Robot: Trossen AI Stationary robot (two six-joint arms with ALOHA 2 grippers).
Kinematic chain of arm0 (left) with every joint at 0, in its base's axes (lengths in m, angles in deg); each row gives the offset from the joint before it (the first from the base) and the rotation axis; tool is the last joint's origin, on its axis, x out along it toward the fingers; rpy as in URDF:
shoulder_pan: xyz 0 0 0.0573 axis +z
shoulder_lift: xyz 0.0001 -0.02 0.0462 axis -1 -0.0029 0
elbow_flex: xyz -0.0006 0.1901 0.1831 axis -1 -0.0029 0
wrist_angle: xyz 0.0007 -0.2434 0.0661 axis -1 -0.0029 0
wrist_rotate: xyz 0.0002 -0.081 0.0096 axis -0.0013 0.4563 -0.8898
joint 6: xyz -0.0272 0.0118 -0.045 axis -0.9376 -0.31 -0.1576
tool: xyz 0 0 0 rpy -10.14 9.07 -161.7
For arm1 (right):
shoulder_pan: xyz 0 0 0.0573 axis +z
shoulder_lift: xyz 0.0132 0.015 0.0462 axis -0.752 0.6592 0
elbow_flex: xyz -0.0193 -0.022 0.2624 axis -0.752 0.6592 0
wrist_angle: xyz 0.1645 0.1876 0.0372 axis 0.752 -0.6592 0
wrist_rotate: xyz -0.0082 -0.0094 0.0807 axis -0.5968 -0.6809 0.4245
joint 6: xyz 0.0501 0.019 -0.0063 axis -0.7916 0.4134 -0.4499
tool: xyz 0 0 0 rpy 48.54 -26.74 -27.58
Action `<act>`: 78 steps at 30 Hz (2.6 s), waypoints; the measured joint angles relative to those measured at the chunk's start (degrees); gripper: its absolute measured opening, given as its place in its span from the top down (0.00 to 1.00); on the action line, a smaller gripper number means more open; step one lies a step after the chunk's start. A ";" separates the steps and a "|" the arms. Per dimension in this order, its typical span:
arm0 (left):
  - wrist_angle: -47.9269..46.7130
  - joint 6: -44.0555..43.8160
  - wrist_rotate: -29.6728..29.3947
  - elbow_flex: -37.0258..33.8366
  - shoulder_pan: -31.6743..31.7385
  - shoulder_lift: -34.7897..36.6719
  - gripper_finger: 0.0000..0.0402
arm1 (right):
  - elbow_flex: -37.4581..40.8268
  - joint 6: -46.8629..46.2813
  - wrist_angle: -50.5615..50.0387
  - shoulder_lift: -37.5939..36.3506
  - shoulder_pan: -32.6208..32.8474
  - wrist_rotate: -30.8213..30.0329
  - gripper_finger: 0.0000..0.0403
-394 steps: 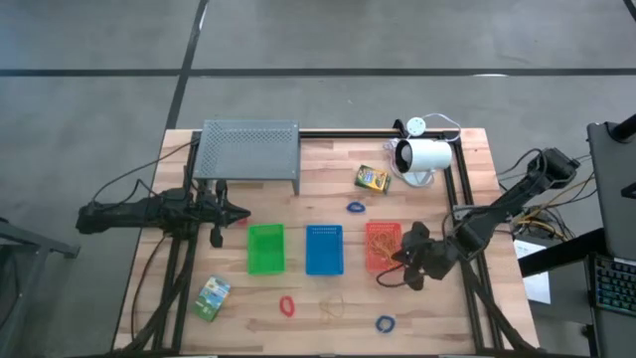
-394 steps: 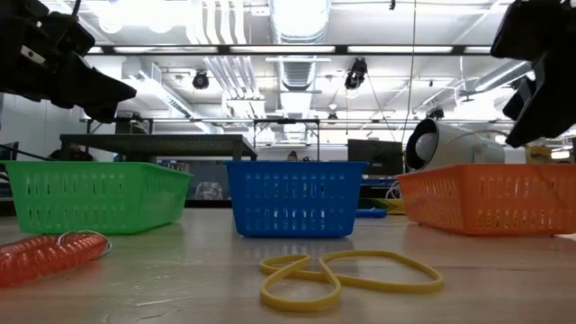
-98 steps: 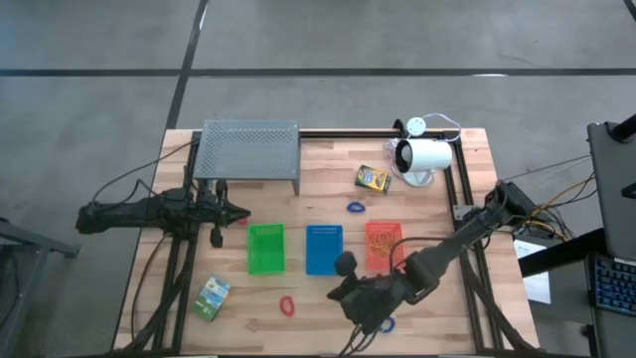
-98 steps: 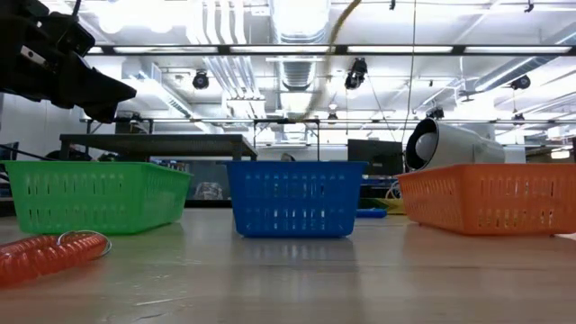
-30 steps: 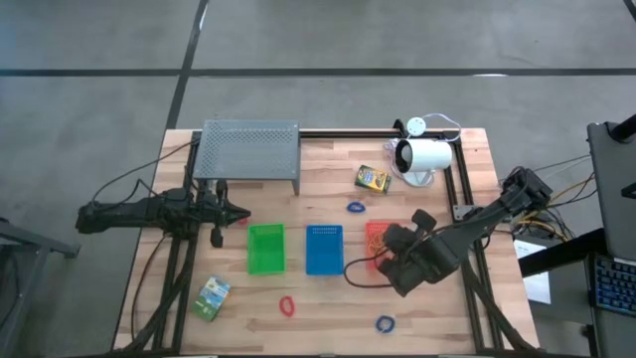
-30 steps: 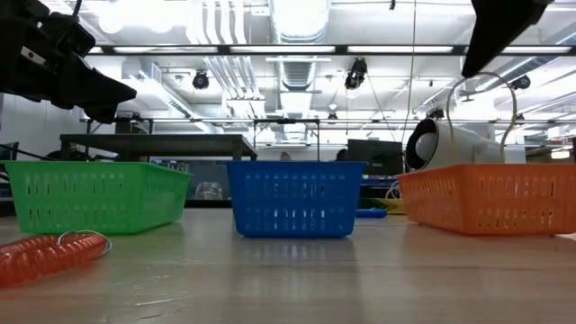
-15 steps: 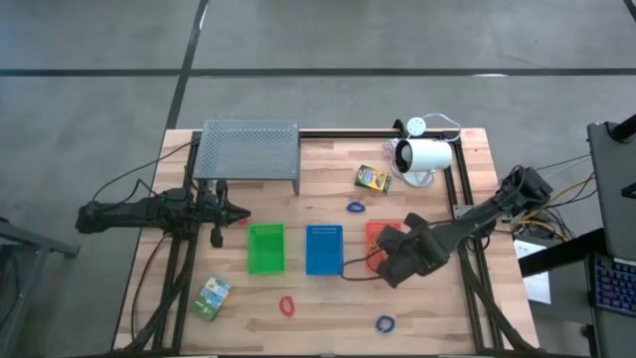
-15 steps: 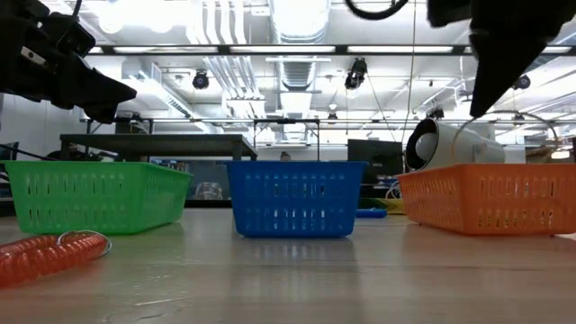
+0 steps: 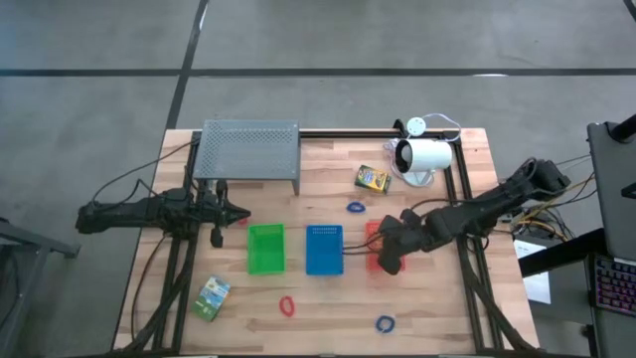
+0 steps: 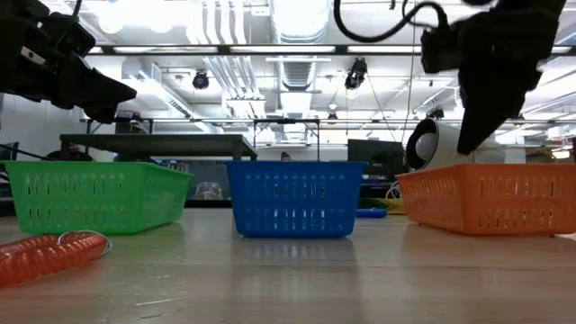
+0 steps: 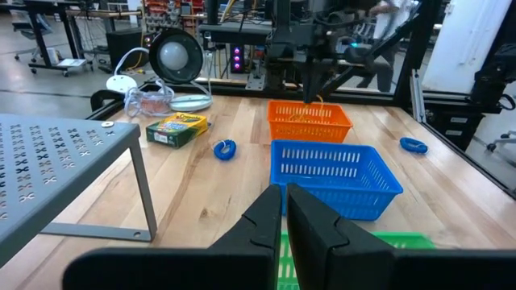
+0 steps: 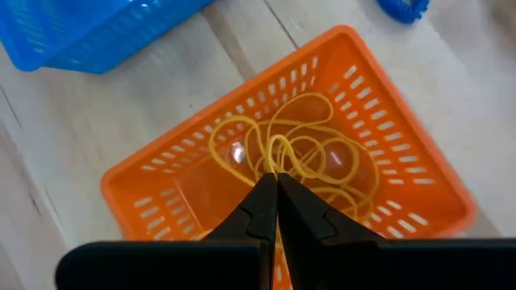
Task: Pick & Place Office Desk Supplies
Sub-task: Put the yellow rubber band into the orange bin, then put the crayon box into the blue bin
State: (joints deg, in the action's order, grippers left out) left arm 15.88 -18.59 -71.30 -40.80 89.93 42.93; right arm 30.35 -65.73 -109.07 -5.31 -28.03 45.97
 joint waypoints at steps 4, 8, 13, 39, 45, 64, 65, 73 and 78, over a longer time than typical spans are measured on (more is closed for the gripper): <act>0.02 0.00 -0.02 0.01 0.02 0.02 0.93 | 5.03 1.35 7.12 -1.72 -1.22 2.15 0.98; 0.00 0.00 -0.02 0.00 0.01 0.02 0.93 | 7.85 2.29 12.14 -1.57 -1.72 2.81 0.98; 0.00 0.00 -0.02 0.01 0.00 0.02 0.93 | 8.95 2.31 14.32 0.84 -1.74 4.75 0.98; 0.01 0.00 -0.02 -0.01 0.02 0.02 0.93 | 4.14 3.74 13.02 8.04 -2.03 5.28 0.98; 0.01 0.00 -0.01 0.01 0.00 0.02 0.93 | 4.14 2.87 12.39 8.01 -2.03 5.28 0.92; 0.02 0.00 0.00 0.00 0.00 0.02 0.93 | 4.14 6.13 13.75 6.76 -1.99 6.77 0.63; 0.02 0.00 -0.01 0.01 0.01 0.02 0.93 | 4.14 6.13 13.74 6.17 -1.99 6.77 0.63; 0.01 0.00 0.00 0.00 0.01 0.02 0.93 | 4.14 6.14 12.91 -1.74 -1.97 6.37 0.65; 0.02 0.00 0.00 0.01 0.02 0.02 0.93 | 4.14 6.22 12.71 -6.96 -1.83 6.27 0.66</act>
State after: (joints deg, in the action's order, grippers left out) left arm 15.90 -18.59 -71.30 -40.79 89.95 42.96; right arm 34.49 -59.51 -96.36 -12.27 -29.87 52.24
